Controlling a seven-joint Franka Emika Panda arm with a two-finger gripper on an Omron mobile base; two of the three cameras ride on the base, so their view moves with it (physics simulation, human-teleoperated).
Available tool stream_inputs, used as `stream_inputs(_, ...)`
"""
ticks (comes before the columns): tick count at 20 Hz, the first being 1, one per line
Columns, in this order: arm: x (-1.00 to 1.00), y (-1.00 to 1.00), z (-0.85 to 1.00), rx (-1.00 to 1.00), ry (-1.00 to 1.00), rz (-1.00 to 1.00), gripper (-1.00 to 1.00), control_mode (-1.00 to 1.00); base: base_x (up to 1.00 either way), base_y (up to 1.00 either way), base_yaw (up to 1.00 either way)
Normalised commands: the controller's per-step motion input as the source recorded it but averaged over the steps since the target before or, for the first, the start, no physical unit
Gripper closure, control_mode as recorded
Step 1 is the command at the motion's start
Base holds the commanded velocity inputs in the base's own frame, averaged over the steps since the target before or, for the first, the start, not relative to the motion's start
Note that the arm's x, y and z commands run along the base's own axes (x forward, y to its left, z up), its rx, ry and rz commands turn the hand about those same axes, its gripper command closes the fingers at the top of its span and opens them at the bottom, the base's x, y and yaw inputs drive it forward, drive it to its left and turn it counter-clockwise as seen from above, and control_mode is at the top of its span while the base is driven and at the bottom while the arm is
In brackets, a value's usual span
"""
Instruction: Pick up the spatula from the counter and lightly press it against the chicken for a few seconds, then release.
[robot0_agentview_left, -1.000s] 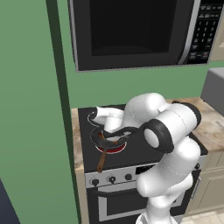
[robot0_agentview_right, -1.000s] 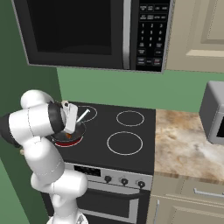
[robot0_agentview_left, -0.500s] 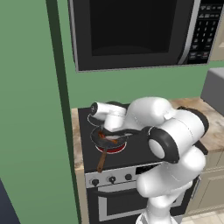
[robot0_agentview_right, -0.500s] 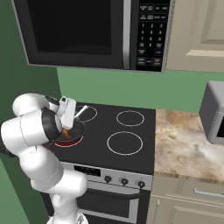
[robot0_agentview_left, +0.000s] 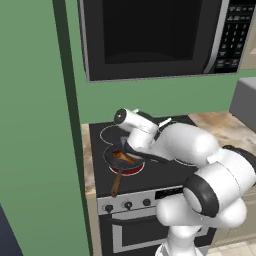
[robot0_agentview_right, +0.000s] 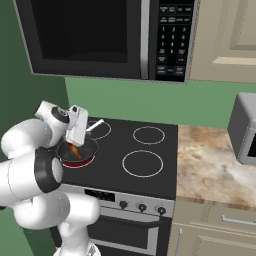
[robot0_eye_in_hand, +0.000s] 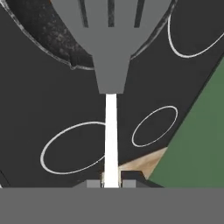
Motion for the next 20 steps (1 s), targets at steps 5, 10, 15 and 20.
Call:
stream_inputs(5, -0.47, -0.3, 0.37, 0.17, -0.02, 0.1, 1.0, -1.0, 0.0, 0.0, 0.0)
stream_inputs(10, -0.51, -0.21, 0.53, 0.17, -0.08, 0.11, 1.0, -1.0, 0.0, 0.0, 0.0)
stream_inputs(15, -0.47, -0.21, 0.68, 0.18, -0.07, 0.1, 1.0, -1.0, 0.0, 0.0, 0.0)
stream_inputs(20, -0.53, -0.3, 0.55, 0.25, -0.02, 0.07, 1.0, -1.0, 0.0, 0.0, 0.0)
